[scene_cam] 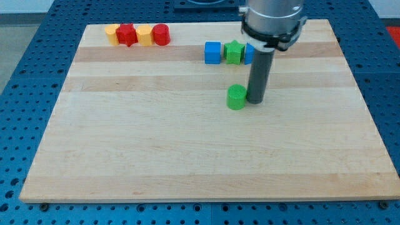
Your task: Move the green circle to the centre left of the board
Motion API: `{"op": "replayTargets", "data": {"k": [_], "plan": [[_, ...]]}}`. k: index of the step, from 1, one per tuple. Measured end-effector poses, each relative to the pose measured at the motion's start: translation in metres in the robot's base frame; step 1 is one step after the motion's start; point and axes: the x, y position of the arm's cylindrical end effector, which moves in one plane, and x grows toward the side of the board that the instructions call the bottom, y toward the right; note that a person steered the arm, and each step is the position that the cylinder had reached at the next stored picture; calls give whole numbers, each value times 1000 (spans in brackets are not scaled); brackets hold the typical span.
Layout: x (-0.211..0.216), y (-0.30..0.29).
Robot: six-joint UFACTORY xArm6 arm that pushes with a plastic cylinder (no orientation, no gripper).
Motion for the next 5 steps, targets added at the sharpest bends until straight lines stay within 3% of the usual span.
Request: {"op": "replayTargets", "data": {"k": [3, 4, 5], "plan": [[8, -99], [-11, -73], [-14, -85]]}}
